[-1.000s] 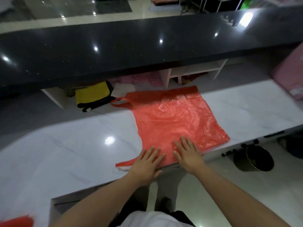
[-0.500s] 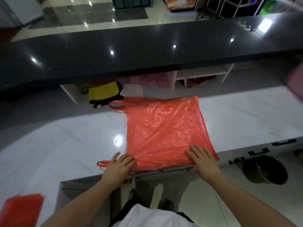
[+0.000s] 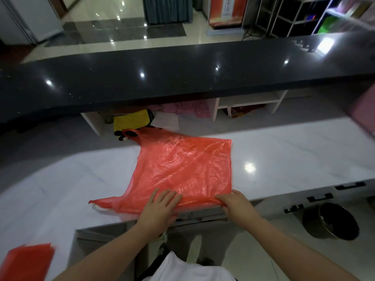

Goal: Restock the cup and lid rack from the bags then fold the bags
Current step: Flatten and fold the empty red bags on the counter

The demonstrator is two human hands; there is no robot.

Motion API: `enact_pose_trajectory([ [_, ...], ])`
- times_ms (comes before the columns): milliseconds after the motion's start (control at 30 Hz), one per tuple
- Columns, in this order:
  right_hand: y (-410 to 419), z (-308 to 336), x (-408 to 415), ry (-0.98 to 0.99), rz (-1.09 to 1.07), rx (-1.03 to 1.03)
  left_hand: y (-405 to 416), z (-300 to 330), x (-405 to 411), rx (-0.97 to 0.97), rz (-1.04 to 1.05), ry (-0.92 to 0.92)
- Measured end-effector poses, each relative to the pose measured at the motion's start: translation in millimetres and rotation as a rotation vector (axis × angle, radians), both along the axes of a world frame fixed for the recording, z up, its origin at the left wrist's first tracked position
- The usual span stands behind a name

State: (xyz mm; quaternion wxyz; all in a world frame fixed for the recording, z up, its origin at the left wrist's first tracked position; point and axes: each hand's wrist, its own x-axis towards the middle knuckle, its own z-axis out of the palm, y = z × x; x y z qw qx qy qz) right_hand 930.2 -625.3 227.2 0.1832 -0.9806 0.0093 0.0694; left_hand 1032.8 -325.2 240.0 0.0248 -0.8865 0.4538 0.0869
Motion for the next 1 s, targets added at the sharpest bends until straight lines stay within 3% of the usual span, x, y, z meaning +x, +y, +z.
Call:
enact_pose_trajectory([
  [133,15.6,10.0,11.8,0.025,0.081,0.066,-26.8,6.5,8.5,-0.117,-0.061,-0.088],
  [267,17.4,24.7,33.9,0.05,0.014,0.251,-21.7,-0.4,22.6,-0.096,-0.135,-0.083],
  [367,17.7,32.1,73.1,0.044,0.033,0.157,-7.0,-3.4,31.7,-0.094,-0.193,-0.077],
  [600,32.5,13.6,162.3,0.228,0.3,-0.005,25.7,9.5,46.2,-0.056,-0.28,-0.013],
  [767,51.6,-30.2,155.3,0.188,0.437,-0.257,42.0,20.4,56.5,-0.103,-0.286,0.009],
  [900,62.7,-50.3,134.4,0.216,0.419,-0.224,32.6,43.6,83.3,-0.202,-0.299,-0.002],
  [1000,50.6,-38.0,134.8,0.153,0.292,-0.096,12.5,59.2,112.9,-0.13,-0.309,0.156],
])
